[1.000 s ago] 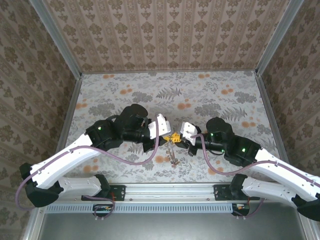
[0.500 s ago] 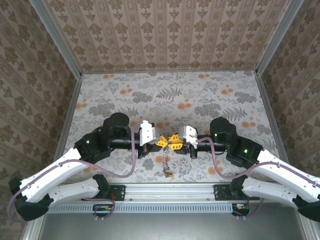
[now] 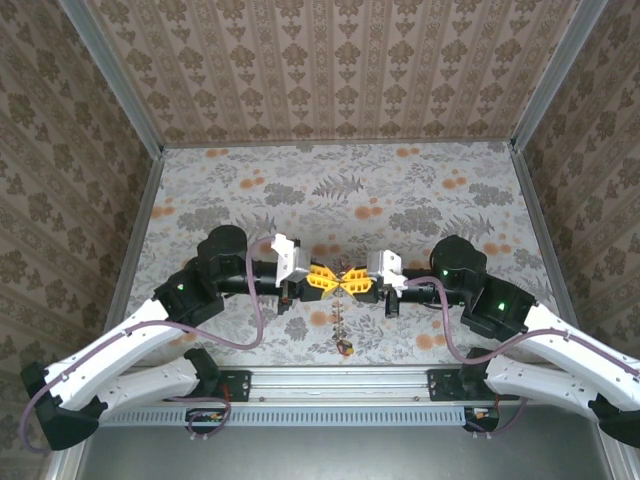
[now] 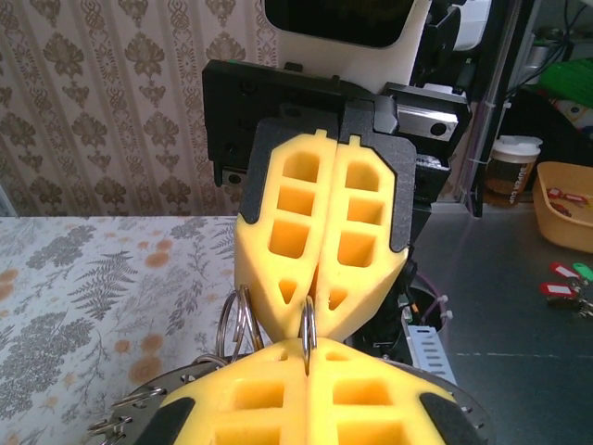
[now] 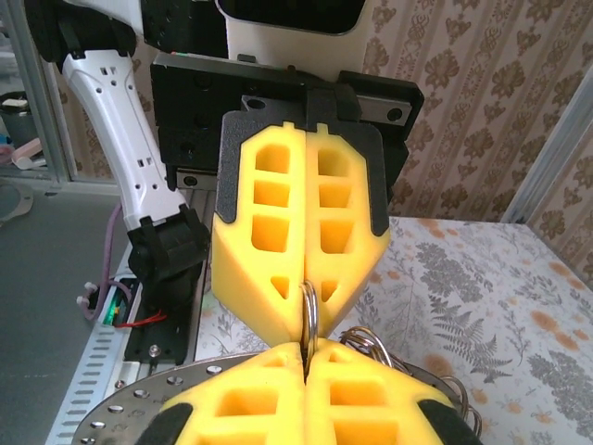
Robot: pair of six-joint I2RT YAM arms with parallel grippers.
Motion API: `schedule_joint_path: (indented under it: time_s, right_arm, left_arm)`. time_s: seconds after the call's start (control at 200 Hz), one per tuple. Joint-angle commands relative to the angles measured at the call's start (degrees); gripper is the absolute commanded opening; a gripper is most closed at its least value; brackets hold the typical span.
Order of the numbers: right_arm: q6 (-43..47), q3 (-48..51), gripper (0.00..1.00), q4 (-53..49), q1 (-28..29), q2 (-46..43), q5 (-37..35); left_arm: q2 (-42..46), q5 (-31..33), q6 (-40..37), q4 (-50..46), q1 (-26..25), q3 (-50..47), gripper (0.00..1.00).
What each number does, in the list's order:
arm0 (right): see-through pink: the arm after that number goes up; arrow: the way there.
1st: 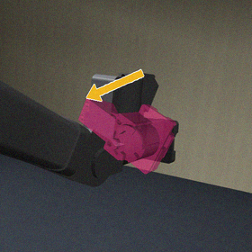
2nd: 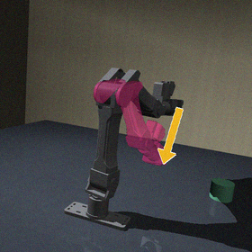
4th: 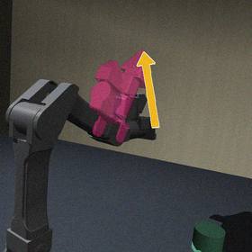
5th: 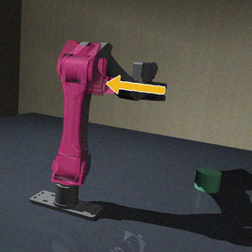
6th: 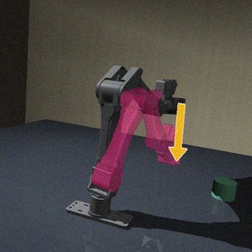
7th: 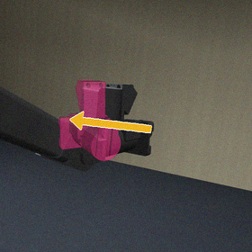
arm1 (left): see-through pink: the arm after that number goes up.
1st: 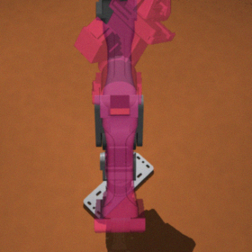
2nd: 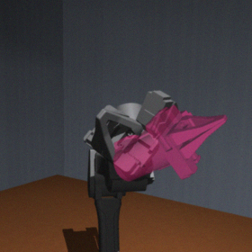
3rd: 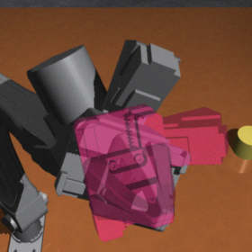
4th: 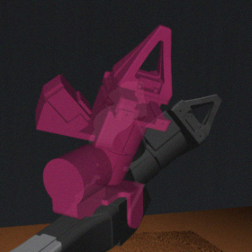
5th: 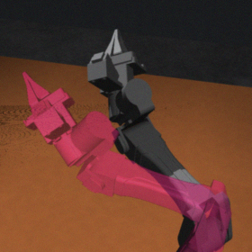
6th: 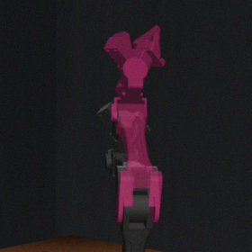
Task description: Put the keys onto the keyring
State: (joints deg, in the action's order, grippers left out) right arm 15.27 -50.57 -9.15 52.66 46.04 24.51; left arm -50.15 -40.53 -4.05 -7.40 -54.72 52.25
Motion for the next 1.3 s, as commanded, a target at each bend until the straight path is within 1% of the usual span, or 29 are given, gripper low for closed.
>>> schedule_joint_path:
  time_s: [0.0,0.03,0.06,0.11,0.145,0.245,0.38,0.51,0.62,0.68,0.775,0.895,0.975,1.01,1.105,1.17,1.185,1.205,1.295]
  right_arm:
    - [0.27,0.58,0.00,-0.19,0.41,-0.58,-2.33]
    - [0.62,0.42,0.00,-0.93,0.39,-0.69,-3.29]
    - [0.89,0.12,0.00,-1.84,0.36,-0.68,-4.44]
    - [1.68,-0.73,0.00,-3.68,0.38,-0.12,-6.26]
    - [2.22,-1.27,0.00,-4.87,0.37,0.62,-6.94]
    - [2.41,-2.43,0.00,-6.10,0.38,2.09,-6.74]
    - [2.64,-2.73,0.00,-5.89,0.53,2.48,-6.51]
    - [4.16,-4.21,0.00,-9.58,0.97,3.54,-9.42]
    - [6.09,-5.49,0.00,-12.87,2.53,4.88,-14.22]
    - [6.84,-5.90,0.00,-13.47,3.22,5.57,-15.50]
    - [6.93,-5.32,0.00,-12.25,3.67,5.59,-14.14]
    - [6.32,-3.08,0.00,-8.50,3.70,3.29,-8.93]
    - [5.27,-1.18,0.13,-5.79,3.70,1.09,-4.93]
    - [4.73,-0.78,0.17,-5.07,3.63,0.59,-3.71]
    - [3.94,-0.93,0.23,-4.92,3.65,0.53,-1.45]
    - [3.49,-1.32,0.24,-5.09,3.59,0.75,-0.64]
    - [3.46,-1.41,0.24,-5.00,3.61,0.84,-0.53]
    - [3.42,-1.43,0.23,-4.96,3.64,0.88,-0.38]
    - [3.00,-1.39,0.21,-3.87,3.59,0.65,0.05]
  left_arm:
    - [-1.35,3.00,-3.02,-5.87,-1.50,6.65,0.05]
    - [-2.08,6.82,-5.13,-11.30,-2.46,9.00,0.10]
    - [-3.01,9.74,-6.92,-15.92,-3.44,10.95,0.13]
    - [-4.51,13.51,-8.96,-21.67,-4.69,14.19,0.14]
    - [-5.33,14.68,-9.79,-24.28,-5.16,15.68,0.14]
    - [-7.72,15.37,-10.36,-27.70,-5.78,17.94,0.13]
    - [-9.67,16.65,-10.84,-29.35,-6.33,19.35,0.03]
    - [-11.05,16.99,-11.49,-31.92,-6.54,20.71,0.02]
    - [-12.71,16.22,-12.24,-35.92,-6.56,22.29,0.00]
    - [-13.70,15.53,-12.43,-37.27,-6.54,22.63,0.00]
    - [-13.78,14.44,-11.99,-35.07,-6.74,20.87,0.00]
    - [-10.75,12.77,-11.44,-29.02,-6.90,17.74,0.00]
    - [-7.15,11.05,-10.42,-22.92,-6.81,15.17,0.00]
    - [-5.39,9.97,-9.83,-20.02,-6.80,13.79,0.00]
    - [-1.57,6.31,-8.38,-13.64,-5.92,10.82,0.00]
    - [-0.04,4.16,-7.33,-11.19,-4.79,9.85,0.00]
    - [0.21,2.43,-7.20,-10.96,-4.71,9.63,0.00]
    - [0.44,1.69,-7.01,-10.74,-4.47,9.54,0.00]
    - [1.01,0.29,-6.55,-10.67,-4.25,9.20,0.00]
